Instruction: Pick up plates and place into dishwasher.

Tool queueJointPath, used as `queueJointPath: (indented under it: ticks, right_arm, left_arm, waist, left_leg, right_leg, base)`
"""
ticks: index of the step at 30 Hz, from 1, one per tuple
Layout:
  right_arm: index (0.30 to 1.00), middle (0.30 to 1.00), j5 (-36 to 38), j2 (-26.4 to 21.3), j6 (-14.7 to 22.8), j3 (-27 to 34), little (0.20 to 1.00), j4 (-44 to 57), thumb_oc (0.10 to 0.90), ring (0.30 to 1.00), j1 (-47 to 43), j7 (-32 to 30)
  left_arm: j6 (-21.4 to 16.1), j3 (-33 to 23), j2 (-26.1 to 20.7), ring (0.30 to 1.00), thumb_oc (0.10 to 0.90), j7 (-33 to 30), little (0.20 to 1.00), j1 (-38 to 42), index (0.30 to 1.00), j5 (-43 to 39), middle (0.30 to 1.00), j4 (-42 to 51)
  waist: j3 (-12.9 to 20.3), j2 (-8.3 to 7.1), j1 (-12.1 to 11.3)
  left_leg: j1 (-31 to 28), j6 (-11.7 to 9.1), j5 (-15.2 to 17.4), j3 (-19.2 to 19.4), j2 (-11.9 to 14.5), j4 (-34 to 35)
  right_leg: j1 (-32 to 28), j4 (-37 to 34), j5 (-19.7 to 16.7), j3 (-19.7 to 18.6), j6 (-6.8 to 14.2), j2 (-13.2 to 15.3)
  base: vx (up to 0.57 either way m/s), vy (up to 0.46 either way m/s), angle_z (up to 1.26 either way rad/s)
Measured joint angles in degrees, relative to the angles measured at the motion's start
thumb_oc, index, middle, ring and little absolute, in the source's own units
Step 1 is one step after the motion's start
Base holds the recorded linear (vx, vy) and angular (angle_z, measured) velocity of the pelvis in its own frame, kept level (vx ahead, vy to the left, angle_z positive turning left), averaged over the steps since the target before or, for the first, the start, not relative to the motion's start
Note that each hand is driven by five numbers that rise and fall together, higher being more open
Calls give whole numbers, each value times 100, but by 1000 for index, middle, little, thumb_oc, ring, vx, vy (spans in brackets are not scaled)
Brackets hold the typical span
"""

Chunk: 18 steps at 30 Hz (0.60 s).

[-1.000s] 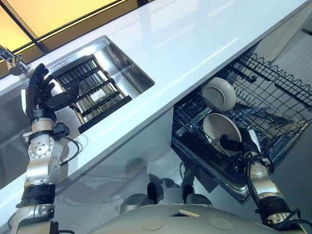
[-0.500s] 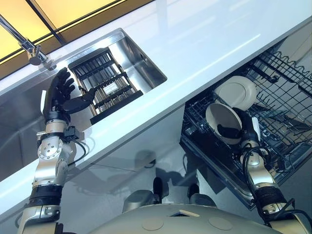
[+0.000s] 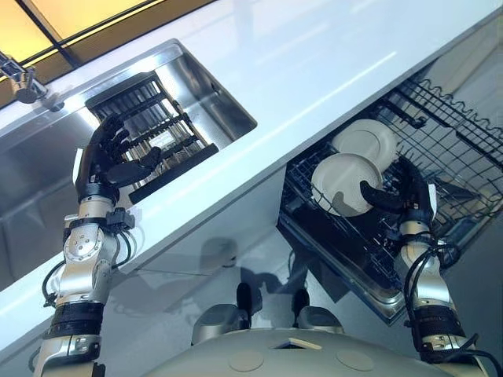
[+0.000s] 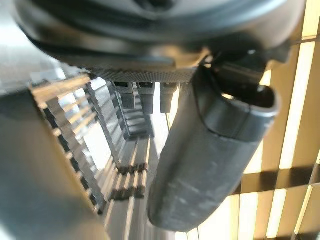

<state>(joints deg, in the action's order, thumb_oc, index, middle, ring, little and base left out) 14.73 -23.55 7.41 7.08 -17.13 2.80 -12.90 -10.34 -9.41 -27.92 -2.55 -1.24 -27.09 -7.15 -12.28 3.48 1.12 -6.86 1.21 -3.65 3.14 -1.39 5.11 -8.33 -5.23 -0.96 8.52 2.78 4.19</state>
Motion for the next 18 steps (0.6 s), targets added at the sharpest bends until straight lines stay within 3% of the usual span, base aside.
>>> queueJointPath:
  ticks: [3, 10, 18]
  right_arm:
    - [900, 900, 305, 37, 19, 124, 900, 200, 800, 900, 5, -43]
    - [900, 900, 1327, 261, 512, 784, 900, 208, 800, 900, 8, -439]
    - [900, 900, 1542, 257, 693, 1067, 900, -767, 800, 900, 7, -1034]
  left_arm:
    - [0, 0, 0, 900, 800, 32, 900, -5, 900, -2, 900, -1]
    - [-119, -23, 0, 900, 800, 132, 900, -31, 900, -56, 900, -54]
    - [-120, -22, -18, 900, 800, 178, 900, -31, 900, -254, 900, -126]
  waist:
    - [-3, -11, 66]
    - [17, -44, 188]
    - [59, -54, 255]
  left_leg:
    - [-48, -13, 25, 120, 23, 2]
    - [-108, -18, 69, 241, 37, 0]
    - [-155, -20, 88, 315, 43, 0]
  right_leg:
    - [-7, 0, -13, -52, -7, -15]
    - [-6, 0, -15, -186, -11, -32]
    - [-14, 0, -17, -256, -11, -32]
  base:
    - [-11, -43, -15]
    - [0, -36, -10]
    - [29, -52, -5]
